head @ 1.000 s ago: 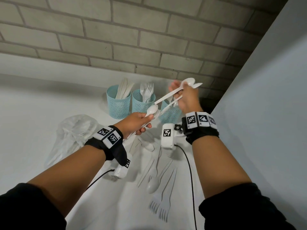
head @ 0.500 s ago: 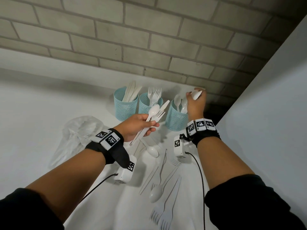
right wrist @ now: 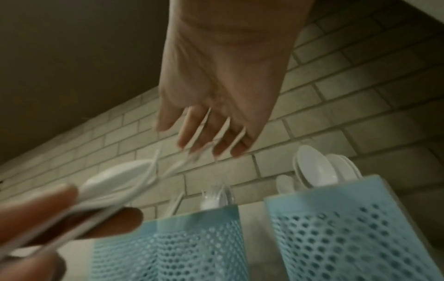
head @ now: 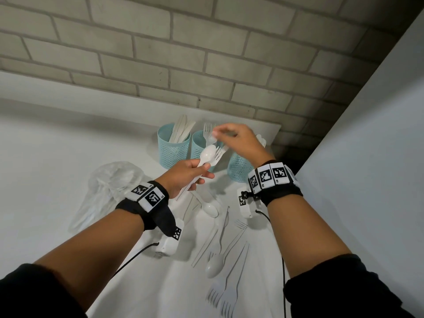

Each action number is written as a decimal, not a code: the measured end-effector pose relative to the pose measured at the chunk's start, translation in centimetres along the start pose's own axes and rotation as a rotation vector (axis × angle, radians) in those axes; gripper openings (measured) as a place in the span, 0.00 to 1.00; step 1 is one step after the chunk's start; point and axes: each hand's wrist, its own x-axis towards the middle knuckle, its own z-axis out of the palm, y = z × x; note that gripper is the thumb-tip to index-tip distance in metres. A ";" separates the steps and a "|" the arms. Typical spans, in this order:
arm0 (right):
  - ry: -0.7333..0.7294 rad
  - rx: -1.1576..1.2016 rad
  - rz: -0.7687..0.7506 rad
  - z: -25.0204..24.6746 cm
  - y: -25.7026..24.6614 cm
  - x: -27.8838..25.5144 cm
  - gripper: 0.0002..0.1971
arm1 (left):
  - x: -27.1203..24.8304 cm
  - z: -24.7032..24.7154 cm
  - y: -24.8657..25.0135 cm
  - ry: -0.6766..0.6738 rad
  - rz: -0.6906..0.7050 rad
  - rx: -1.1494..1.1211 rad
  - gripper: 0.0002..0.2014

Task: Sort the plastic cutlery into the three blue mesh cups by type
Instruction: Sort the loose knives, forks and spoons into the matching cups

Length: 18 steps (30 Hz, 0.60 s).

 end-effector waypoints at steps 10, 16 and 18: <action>-0.510 -0.277 0.020 0.3 -1.5 -1.0 0.24 | -0.9 0.3 0.1 -0.024 0.007 0.157 0.08; -0.301 -0.134 0.003 -0.7 -1.2 -1.2 0.15 | -0.6 0.7 0.7 -0.093 0.031 0.098 0.08; -0.190 -0.081 -0.018 -0.8 -1.0 -1.1 0.10 | -0.4 0.9 0.8 -0.110 0.039 0.087 0.10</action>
